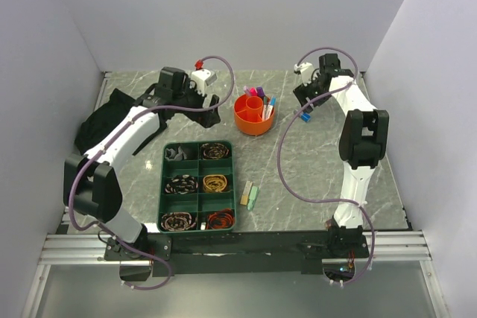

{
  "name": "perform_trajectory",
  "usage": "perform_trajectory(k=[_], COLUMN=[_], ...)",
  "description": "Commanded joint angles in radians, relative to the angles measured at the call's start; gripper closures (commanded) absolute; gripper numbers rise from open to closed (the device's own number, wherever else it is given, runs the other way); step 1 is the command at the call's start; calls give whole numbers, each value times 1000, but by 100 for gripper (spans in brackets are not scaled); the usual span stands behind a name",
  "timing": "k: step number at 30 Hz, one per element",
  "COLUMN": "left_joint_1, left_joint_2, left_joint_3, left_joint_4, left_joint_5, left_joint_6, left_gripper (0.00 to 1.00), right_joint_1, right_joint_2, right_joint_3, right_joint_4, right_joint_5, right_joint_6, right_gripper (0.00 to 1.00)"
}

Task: Sort the stationery into containers
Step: Pick up the stationery from the center of the board.

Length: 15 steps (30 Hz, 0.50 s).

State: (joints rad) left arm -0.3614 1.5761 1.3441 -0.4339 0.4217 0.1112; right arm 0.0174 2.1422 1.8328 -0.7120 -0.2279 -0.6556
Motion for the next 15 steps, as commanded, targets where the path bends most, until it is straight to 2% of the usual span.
perform_trajectory(k=[1, 8, 15], left_joint_1=[18, 41, 53], left_joint_2=[16, 64, 85], left_joint_3=[61, 99, 118], left_joint_4=[14, 23, 27], left_joint_5=[-11, 3, 6], left_joint_6=[10, -8, -21], left_gripper=[1, 1, 1], right_joint_1=[1, 3, 10], right_joint_2=[-18, 15, 48], right_joint_3=[8, -6, -6], right_joint_4=[-135, -116, -58], right_joint_5=[-53, 4, 32], right_joint_6=[20, 42, 17], right_gripper=[19, 20, 25])
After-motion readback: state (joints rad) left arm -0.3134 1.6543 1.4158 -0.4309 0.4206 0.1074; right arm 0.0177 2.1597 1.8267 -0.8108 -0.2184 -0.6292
